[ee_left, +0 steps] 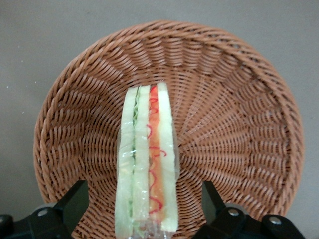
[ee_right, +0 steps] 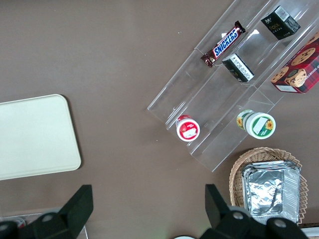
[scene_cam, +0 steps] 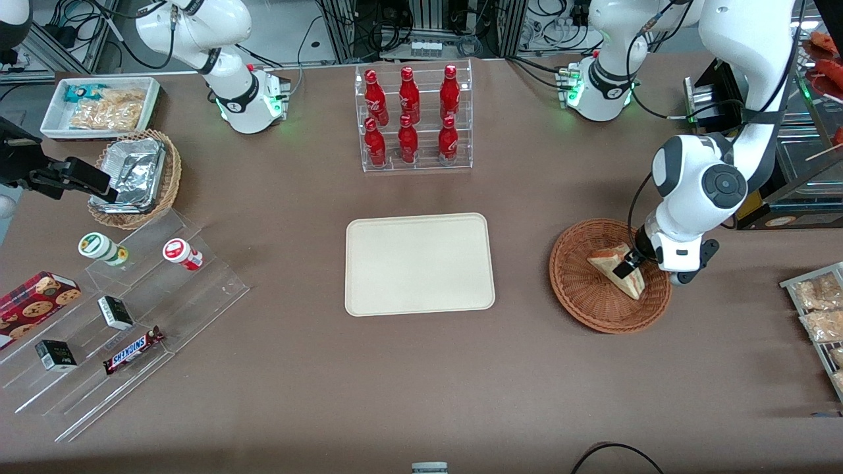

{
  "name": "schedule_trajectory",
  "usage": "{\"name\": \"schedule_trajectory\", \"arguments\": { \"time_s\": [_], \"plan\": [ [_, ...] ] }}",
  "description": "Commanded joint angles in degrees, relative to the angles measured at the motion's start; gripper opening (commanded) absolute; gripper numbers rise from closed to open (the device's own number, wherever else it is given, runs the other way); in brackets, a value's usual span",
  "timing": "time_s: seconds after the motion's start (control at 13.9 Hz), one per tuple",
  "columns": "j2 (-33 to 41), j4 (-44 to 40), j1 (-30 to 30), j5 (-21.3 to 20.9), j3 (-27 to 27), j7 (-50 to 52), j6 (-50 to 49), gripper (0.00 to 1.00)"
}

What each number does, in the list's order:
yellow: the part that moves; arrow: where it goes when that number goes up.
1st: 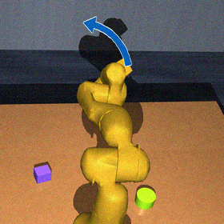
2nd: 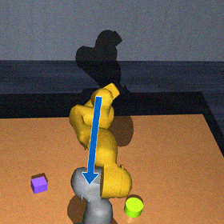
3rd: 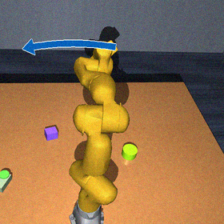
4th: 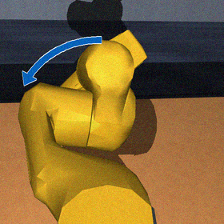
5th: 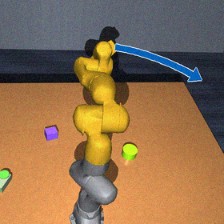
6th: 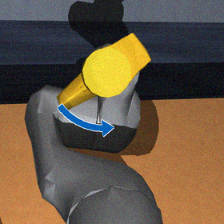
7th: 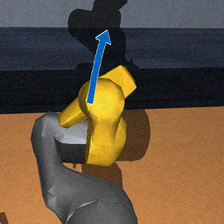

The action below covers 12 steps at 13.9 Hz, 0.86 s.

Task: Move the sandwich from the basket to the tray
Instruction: 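Close the left gripper on the packaged sandwich and lift it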

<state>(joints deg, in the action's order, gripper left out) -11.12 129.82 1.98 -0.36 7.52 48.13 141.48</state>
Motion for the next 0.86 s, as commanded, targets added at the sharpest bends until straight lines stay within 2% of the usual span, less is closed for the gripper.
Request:
{"name": "schedule_trajectory", "arguments": {
  "time_s": [0.0,0.07,0.29,0.36,0.5,0.79],
  "plan": [
    [-1.0,0.9,-0.1,0.6,0.0,0.9,0.6,0.99],
    [-1.7,0.7,0.0,0.7,0.0,1.0,1.3,0.91],
    [-3.4,0.3,-0.1,0.8,1.5,2.2,3.1,0.13],
    [-3.3,0.0,-0.1,0.8,1.6,2.6,2.8,0.08],
    [-2.3,-1.5,-0.9,0.8,1.7,4.2,0.7,0.05],
    [2.5,-10.6,-1.5,-0.3,1.7,3.2,-19.0,0.05]
  ]
}}
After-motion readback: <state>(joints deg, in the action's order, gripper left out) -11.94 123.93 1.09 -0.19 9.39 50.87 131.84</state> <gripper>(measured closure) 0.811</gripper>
